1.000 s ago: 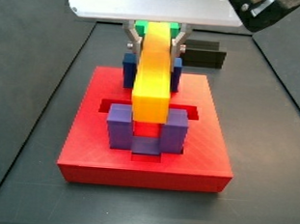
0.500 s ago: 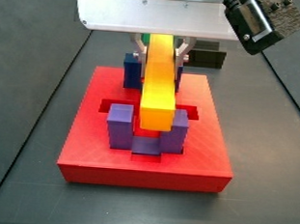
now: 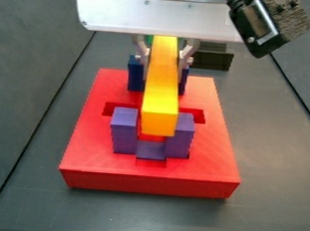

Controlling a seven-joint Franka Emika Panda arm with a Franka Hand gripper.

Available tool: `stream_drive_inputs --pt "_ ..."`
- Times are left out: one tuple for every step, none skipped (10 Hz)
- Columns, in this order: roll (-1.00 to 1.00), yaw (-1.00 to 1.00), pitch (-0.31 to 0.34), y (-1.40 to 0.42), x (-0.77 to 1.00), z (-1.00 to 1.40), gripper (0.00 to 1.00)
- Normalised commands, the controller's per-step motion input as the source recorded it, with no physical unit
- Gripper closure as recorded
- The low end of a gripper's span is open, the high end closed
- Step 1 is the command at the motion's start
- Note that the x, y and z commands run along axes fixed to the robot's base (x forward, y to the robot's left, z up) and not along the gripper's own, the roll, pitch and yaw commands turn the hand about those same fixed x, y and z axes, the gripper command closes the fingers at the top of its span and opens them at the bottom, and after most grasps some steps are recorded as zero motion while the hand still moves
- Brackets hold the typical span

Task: Pick up the yellow object. Move up. Move to above the board. Insert the yellow object.
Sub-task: Insert the yellow object.

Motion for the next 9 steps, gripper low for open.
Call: stream_drive_inputs --pt "0.06 0.05 -0.01 -0.07 -0.1 -0.05 1.0" --pt "0.06 0.06 -0.001 -0.04 -0.07 -0.09 1.0" --pt "0.09 0.05 0.0 -0.03 -0.05 -0.11 1.0" --pt "0.1 0.06 0.0 -0.03 -0.03 -0.13 1.0" --pt "0.15 0.05 0.0 -0.06 0.0 -0.13 1.0" --pt "0.19 0.0 0.003 -0.1 0.01 -0.11 1.0" --pt "0.15 0.0 0.06 -0.13 0.24 -0.14 1.0" --pt "0.12 -0.01 0.057 -0.18 0.4 -0.15 1.0" --pt "0.12 -0.01 0.051 -0.15 0.38 -0.17 1.0"
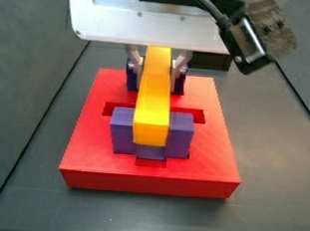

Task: Pick up the yellow object. Move up. Move to above the board. Insert the yellow object.
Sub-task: Insert the yellow object.

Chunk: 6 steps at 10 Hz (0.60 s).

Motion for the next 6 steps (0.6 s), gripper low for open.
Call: stream_drive_inputs --pt "0.11 0.0 0.047 -0.09 0.34 -0.19 1.0" --pt "0.14 0.0 0.044 -0.03 0.21 -0.21 1.0" --pt "0.17 0.0 0.036 0.0 0.08 -0.19 1.0" --pt "0.19 0.0 0.039 0.08 0.01 -0.21 1.0" --pt "0.24 0.0 0.024 0.07 0.0 -0.22 1.0" --pt "0.2 0.0 0.0 0.0 0.0 -0.24 1.0"
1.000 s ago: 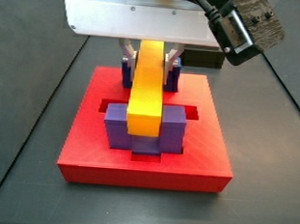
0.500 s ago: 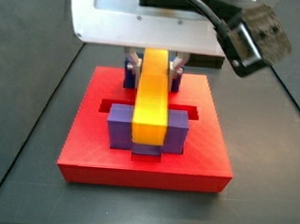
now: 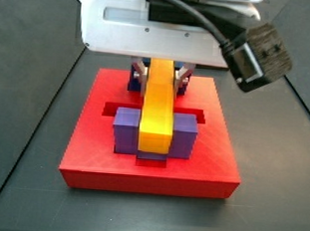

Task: Pick up the yellow object. Move up. Move to above the board. Insert the yellow object.
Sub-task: Insert the yellow object.

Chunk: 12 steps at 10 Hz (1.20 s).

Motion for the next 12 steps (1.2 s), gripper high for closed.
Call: stream_drive_inputs --pt "0.14 0.0 0.0 0.0 0.0 -0.19 1.0" --pt "0.13 0.0 0.0 -0.15 -0.01 -0.12 1.0" --pt "0.16 0.0 0.0 -0.26 -0.02 -0.11 1.0" --pt "0.18 0.0 0.0 -0.24 -0.05 -0.15 1.0" --pt "0.19 0.0 0.0 -0.18 -0.01 -0.21 1.0" --pt "0.18 0.0 0.01 0.0 0.02 -0.29 1.0" --pt "0.12 0.0 0.054 0.03 0.25 -0.23 1.0" --pt "0.06 0.0 0.074 0.16 0.25 -0.17 1.0" --pt "0.04 0.0 0.051 0.1 0.05 -0.13 1.0" --pt "0.04 0.0 0.024 0.0 0.0 -0.13 1.0" --pt "0.02 0.0 0.004 0.0 0.0 -0.16 1.0" --pt "0.02 0.0 0.0 0.0 0.0 -0.19 1.0"
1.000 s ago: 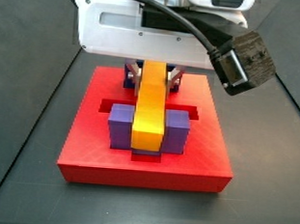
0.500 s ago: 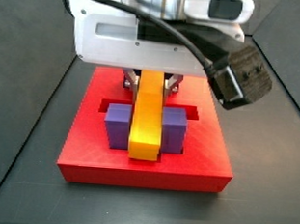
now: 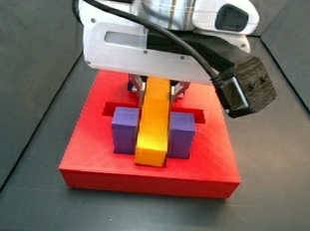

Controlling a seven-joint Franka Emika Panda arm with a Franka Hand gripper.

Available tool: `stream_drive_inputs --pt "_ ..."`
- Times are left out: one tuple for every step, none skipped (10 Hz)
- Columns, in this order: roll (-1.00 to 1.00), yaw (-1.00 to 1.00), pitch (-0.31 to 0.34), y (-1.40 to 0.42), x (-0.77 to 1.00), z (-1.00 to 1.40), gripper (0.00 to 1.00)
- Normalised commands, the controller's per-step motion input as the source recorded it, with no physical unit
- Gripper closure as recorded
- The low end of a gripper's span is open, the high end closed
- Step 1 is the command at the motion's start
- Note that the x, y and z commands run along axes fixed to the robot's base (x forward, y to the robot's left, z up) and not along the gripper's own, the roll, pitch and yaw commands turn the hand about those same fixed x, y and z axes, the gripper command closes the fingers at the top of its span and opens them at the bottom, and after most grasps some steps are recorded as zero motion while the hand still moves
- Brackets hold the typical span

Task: Pick up the yellow object. Move up. Move to above the board. Insert the yellow object.
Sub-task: Insert the yellow object.

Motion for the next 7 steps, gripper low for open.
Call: stream_drive_inputs --pt "0.14 0.01 0.0 0.0 0.0 -0.3 1.0" --pt "0.22 0.24 0.0 0.0 0.0 -0.36 1.0" --pt "0.09 0.13 0.0 0.0 0.0 -0.26 1.0" --pt "0.06 0.1 0.0 0.0 0.0 -0.24 1.0" --pt "0.0 0.0 0.0 -0.01 0.0 -0.09 1.0" --pt "0.0 0.0 0.0 0.0 0.0 0.0 1.0" --pt "0.0 0.0 0.0 0.0 0.0 0.0 1.0"
